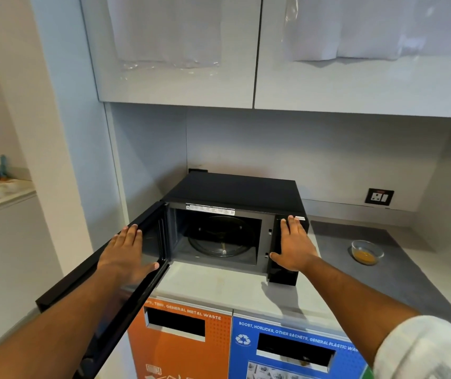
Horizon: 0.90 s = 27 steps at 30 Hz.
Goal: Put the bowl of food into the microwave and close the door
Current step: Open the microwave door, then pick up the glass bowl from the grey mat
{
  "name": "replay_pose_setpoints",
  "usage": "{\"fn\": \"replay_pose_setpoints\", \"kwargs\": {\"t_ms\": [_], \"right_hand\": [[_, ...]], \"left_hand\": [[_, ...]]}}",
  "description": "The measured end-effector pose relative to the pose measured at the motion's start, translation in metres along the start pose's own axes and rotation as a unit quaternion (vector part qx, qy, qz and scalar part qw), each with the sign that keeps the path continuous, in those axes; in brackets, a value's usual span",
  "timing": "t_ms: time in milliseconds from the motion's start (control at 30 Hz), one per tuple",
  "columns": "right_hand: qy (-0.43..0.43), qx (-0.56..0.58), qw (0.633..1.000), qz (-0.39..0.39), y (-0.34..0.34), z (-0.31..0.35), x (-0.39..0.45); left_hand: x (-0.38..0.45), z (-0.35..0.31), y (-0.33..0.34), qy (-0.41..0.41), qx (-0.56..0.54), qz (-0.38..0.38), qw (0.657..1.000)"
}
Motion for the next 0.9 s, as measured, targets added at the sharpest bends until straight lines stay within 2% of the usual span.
{"fn": "replay_pose_setpoints", "kwargs": {"t_ms": [100,433,900], "right_hand": [[0.001,0.019,1.0,0.01,-0.006,0.009,-0.004],[-0.005,0.081,0.996,-0.025,-0.025,0.007,-0.044],[0.029,0.106,0.993,-0.041,-0.082,-0.115,-0.087]], "left_hand": [[-0.003,-0.01,-0.002,-0.01,-0.004,-0.009,1.0],[-0.004,-0.095,-0.047,0.08,-0.058,-0.083,0.992],[-0.012,-0.233,-0.124,0.133,-0.109,-0.136,0.976]]}}
Point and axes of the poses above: each hand's wrist, its own x-axis towards the middle knuckle, its own y-axis out of the palm, z = x × y, the point moved 1 cm from there along x, towards the middle knuckle, and after that the axes turned 12 degrees about x, right-handed, at the moved point
